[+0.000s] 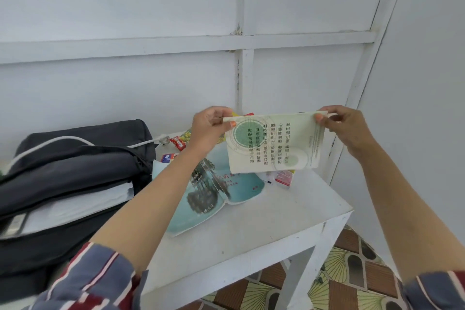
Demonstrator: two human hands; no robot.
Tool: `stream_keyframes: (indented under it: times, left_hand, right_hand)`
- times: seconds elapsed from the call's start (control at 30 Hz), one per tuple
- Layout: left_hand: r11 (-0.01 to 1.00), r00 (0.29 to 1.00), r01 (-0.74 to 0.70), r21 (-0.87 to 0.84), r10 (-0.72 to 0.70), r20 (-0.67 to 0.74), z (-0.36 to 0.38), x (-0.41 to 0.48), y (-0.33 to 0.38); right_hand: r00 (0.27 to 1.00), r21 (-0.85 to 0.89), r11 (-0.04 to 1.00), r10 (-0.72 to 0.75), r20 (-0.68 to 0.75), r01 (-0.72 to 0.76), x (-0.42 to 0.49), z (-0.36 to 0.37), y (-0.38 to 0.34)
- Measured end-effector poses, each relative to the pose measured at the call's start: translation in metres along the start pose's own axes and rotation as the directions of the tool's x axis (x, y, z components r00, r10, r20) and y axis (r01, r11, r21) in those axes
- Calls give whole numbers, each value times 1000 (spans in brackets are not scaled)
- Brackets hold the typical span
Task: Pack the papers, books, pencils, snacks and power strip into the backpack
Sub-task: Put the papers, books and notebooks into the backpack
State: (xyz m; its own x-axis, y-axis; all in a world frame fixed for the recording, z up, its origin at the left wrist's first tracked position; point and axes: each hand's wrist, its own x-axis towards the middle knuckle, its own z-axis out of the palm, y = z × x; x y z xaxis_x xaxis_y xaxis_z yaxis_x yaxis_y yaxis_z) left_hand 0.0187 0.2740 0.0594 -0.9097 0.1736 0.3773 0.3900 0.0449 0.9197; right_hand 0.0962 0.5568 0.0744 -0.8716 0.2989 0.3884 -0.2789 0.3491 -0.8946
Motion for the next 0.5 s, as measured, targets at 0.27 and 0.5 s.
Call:
stream_keyframes:
  times: [0.27, 0.5]
  left_hand:
    - [991, 989, -98, -87, 87, -116, -48, -16, 19]
    - [982, 970, 166, -91, -146, 196, -117, -59, 3]
  right_hand:
    - [993, 205, 972, -105, -55, 114, -19, 63, -34]
    - [985, 385, 922, 23, -170, 45, -56, 146, -49]
